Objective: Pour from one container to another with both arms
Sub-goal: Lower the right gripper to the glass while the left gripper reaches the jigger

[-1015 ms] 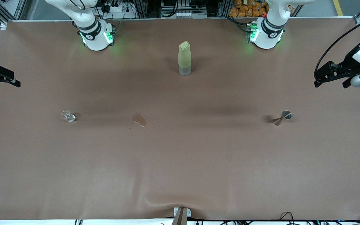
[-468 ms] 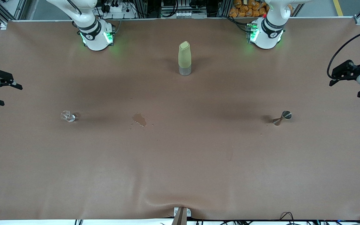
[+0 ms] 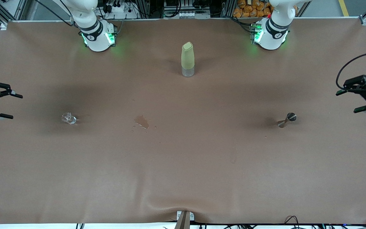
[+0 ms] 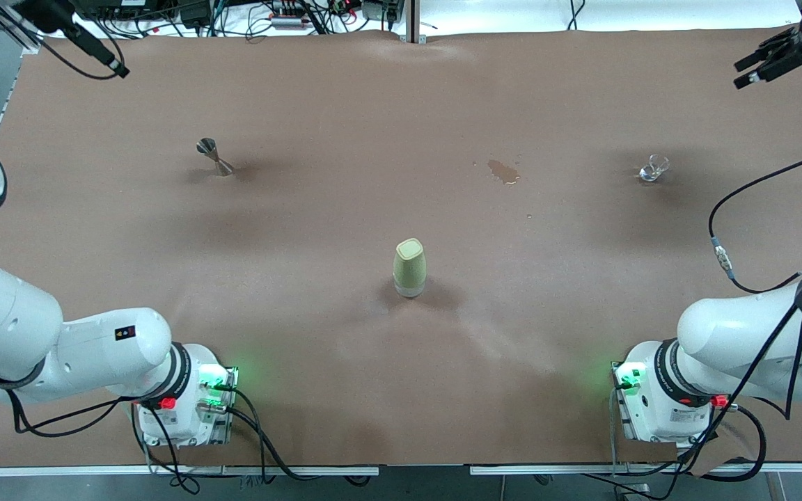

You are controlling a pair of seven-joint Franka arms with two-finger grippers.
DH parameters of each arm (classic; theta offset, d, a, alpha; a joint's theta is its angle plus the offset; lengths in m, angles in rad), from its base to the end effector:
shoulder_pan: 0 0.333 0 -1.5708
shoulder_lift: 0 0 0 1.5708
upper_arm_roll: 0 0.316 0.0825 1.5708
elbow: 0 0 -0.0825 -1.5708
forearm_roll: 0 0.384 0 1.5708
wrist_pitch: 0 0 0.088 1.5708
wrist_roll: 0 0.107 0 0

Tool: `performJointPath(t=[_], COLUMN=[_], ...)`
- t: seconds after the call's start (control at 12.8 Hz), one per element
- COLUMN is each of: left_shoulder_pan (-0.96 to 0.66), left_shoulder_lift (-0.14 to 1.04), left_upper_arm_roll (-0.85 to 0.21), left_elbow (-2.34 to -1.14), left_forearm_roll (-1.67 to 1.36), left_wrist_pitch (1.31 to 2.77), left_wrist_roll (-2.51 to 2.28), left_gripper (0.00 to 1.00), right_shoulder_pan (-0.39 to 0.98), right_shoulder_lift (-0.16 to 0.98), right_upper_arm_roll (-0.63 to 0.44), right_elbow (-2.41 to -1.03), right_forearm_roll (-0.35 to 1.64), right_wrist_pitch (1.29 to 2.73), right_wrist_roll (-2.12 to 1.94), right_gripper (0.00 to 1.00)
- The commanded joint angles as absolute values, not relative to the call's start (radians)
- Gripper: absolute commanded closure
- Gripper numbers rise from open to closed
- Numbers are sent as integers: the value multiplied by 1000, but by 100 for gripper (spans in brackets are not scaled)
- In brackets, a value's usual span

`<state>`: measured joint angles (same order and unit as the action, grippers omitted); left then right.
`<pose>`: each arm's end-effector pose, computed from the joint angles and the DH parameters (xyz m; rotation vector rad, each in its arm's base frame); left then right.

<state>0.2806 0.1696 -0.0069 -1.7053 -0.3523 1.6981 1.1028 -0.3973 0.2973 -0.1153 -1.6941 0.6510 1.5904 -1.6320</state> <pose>0.5819 0.1296 0.4791 2.5679 -1.0147 0.1180 0.5598 -0.2352 0.4152 -2.1934 -1.1546 -0.4509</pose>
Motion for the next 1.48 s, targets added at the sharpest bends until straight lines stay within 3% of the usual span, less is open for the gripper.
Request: performJointPath(t=[0.0, 0.47, 1.41], left_shoulder_pan=[314, 362, 439], left_shoulder_lift=[265, 474, 727], left_upper_arm_roll=[-15, -18, -26], left_elbow=[-1678, -1674, -1703], left_forearm_roll=[-463, -658, -880], left_wrist_pitch=[1693, 1713, 1617], left_wrist_roll=[1244, 1659, 2197], left_gripper=[0, 0, 0], right_shoulder_pan=[-462, -529, -569], right_shoulder_lift=[404, 618, 848], right_upper_arm_roll=[-100, -98, -95], right_elbow=[-1697, -1697, -1686], right_forearm_roll=[820, 951, 1031], right_wrist_pitch=[1513, 1471, 1457], right_wrist_roll=[-1870, -2161, -2502], right_gripper=[0, 0, 0])
